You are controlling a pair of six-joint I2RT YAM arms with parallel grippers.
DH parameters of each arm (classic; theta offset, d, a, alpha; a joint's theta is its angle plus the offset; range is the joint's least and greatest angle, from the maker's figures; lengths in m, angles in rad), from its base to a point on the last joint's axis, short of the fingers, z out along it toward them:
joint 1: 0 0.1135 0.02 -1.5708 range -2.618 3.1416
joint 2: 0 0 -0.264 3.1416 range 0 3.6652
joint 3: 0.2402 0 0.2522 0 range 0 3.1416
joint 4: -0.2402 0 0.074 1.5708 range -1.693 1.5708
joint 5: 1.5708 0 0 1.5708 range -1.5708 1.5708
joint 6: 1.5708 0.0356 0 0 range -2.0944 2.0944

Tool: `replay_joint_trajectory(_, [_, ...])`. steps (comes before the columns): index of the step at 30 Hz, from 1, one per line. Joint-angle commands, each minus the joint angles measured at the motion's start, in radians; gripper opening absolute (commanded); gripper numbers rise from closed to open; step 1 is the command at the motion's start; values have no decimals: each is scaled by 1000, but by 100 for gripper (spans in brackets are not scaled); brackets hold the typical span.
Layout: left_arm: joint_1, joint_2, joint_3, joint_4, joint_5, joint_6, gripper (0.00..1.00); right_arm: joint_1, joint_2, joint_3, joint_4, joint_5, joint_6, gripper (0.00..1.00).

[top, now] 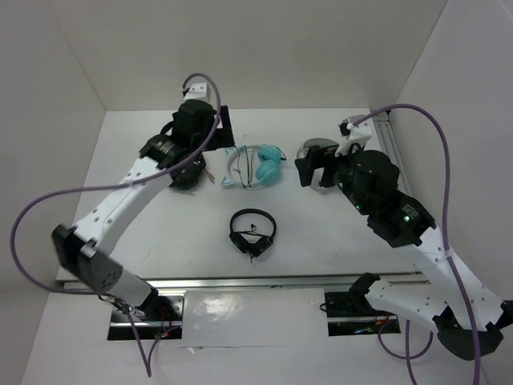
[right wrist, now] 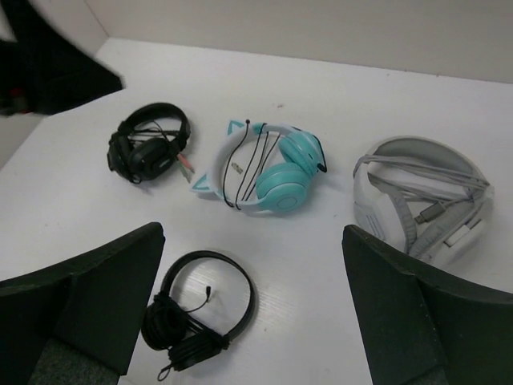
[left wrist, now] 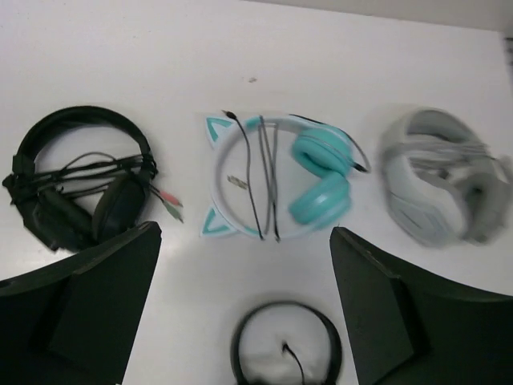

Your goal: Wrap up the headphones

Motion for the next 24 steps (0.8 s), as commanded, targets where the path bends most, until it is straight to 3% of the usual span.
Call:
replay_joint_trajectory(1, [-79,-230,-38,-187,-119,-53,100,8,-111,112,-115,55,64,99])
replay_joint_trajectory(6, [-165,-679,-174,-270,-129,-118,100,8,-186,205,-291,97,110,99])
replay_joint_trajectory(11, [-176,-1015,-303,-270,-45,-128,100,8,-280,248,-362,108,110,99])
replay_joint_trajectory(17, [-176,-1178,-282,-380,-35,-116,100,-1,-314,304,-457,128,110,99])
replay_joint_trajectory(24, [-176,-1208,-247,-454,-64,-107,100,-1,-353,313,-514,164,101,99])
